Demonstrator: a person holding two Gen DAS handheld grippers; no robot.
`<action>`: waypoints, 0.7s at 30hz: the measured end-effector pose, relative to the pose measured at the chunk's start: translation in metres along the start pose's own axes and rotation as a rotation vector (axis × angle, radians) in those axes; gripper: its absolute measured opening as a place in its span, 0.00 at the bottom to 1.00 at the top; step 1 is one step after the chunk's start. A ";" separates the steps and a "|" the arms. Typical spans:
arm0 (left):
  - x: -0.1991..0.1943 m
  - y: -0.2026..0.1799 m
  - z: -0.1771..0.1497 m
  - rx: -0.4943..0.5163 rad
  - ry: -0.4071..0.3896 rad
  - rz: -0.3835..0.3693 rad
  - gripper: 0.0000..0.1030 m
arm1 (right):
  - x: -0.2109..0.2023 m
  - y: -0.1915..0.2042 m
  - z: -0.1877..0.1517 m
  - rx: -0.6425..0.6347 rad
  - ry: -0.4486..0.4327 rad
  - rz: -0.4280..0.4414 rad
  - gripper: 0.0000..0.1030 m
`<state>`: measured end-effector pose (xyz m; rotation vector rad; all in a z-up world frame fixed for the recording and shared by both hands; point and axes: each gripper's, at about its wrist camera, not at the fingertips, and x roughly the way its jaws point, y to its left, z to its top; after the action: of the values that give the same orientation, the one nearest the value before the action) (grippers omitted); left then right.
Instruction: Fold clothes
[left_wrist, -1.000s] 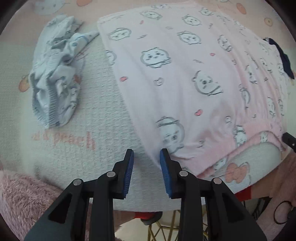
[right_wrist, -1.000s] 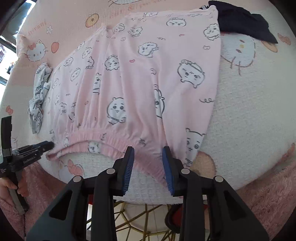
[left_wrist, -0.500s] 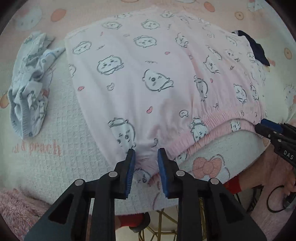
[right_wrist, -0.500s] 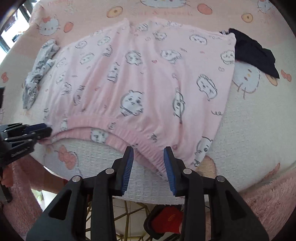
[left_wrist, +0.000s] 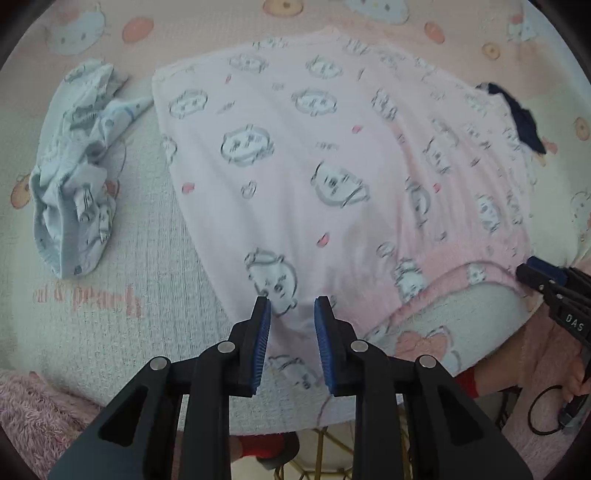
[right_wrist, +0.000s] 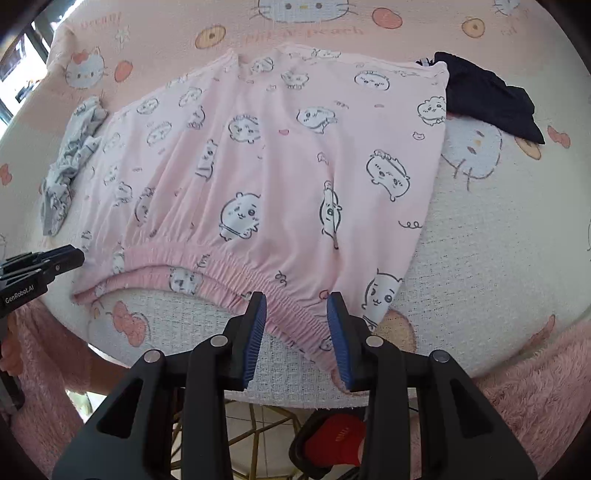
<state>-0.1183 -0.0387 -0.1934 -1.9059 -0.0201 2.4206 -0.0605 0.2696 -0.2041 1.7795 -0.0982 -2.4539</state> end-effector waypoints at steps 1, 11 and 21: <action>0.009 0.001 -0.001 -0.006 0.034 0.016 0.27 | 0.004 -0.002 -0.001 0.002 0.020 -0.008 0.33; -0.033 -0.002 -0.004 0.017 -0.104 -0.088 0.31 | -0.020 -0.018 -0.002 0.056 -0.047 0.049 0.35; -0.006 -0.064 -0.012 0.290 -0.031 0.085 0.36 | 0.004 0.038 0.007 -0.186 -0.031 0.034 0.35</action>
<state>-0.1029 0.0247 -0.1868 -1.7728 0.3960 2.3490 -0.0667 0.2312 -0.2016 1.6504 0.0933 -2.3803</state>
